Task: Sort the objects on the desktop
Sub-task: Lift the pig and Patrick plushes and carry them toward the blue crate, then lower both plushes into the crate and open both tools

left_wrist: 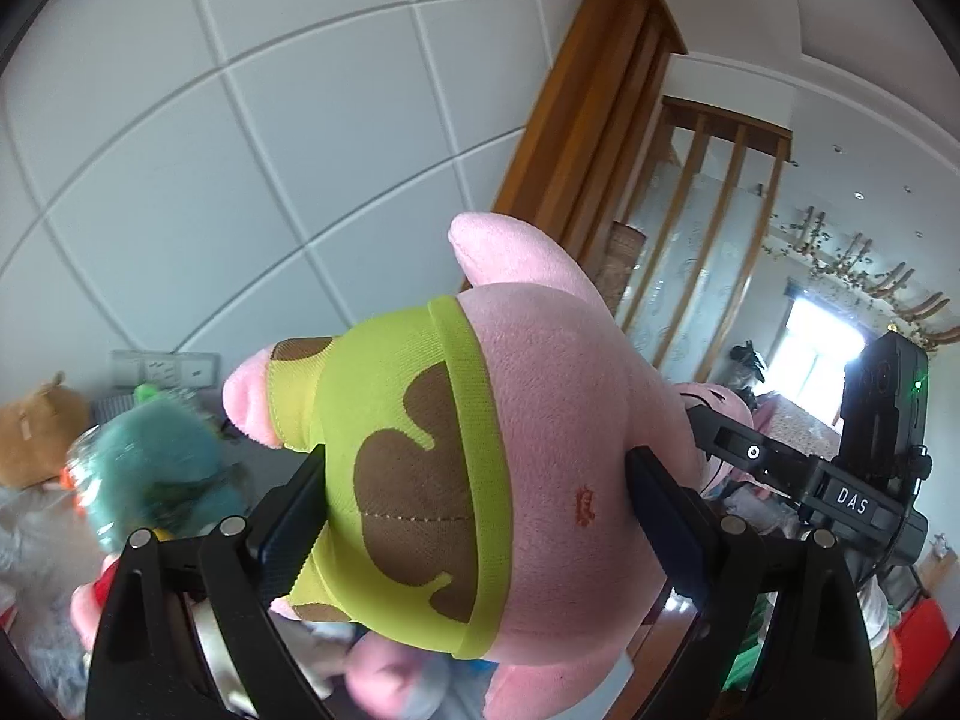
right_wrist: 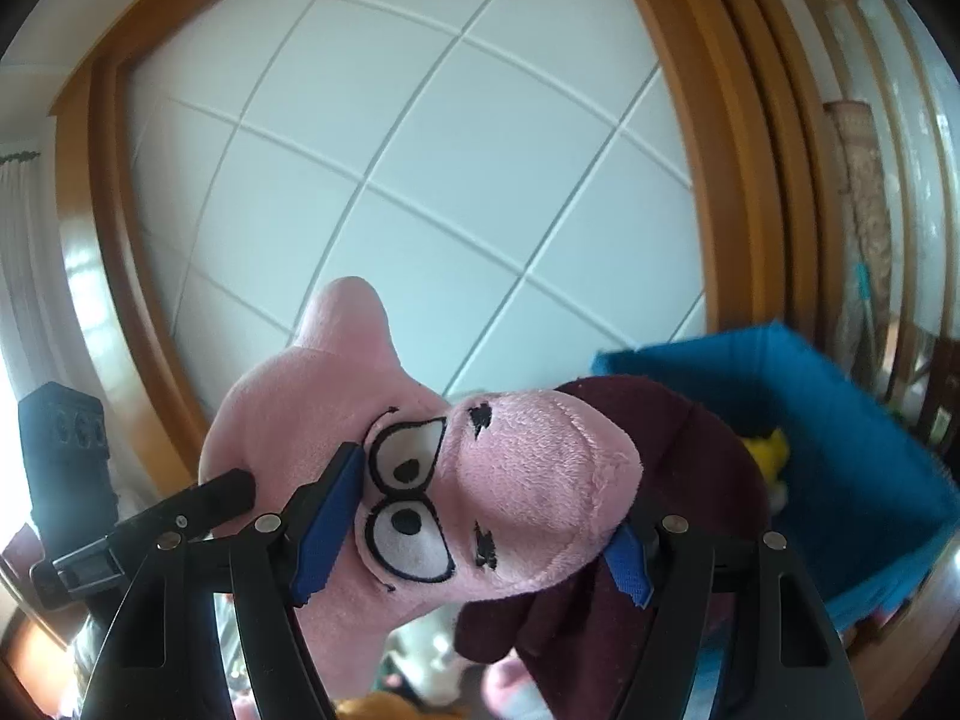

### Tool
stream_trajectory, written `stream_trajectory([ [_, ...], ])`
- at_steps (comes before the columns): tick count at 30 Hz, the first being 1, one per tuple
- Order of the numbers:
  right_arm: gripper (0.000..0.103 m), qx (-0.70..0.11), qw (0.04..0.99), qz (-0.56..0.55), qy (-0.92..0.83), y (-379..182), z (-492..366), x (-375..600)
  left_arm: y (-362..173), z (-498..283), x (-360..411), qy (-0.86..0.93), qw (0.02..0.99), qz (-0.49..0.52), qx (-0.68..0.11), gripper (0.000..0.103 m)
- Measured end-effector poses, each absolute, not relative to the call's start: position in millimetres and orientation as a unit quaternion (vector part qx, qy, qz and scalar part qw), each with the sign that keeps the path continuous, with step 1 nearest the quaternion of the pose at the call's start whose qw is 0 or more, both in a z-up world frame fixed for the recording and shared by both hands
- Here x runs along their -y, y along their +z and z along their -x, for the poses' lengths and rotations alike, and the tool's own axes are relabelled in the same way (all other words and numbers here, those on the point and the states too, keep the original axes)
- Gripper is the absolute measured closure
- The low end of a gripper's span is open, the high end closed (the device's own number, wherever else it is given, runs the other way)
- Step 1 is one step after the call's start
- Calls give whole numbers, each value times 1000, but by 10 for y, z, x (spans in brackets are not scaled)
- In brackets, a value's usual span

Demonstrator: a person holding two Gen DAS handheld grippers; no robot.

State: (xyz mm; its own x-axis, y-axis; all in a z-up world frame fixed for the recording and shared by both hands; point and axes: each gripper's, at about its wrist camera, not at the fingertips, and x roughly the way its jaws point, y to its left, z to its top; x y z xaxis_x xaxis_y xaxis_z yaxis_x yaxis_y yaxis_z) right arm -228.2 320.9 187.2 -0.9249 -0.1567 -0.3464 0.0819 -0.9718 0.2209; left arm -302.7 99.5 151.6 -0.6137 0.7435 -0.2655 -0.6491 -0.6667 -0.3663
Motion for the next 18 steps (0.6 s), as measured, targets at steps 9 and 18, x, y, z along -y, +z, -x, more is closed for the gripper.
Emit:
stream_trajectory([
  [9,31,106,6,-173,-979,2125,2356,-4126,1717,3377,-2112,867,443,206,97,8],
  [18,31,153,-14,-211,-965,1626,2703,-5388,1231,3790,-3344,851,441,275,80,8],
])
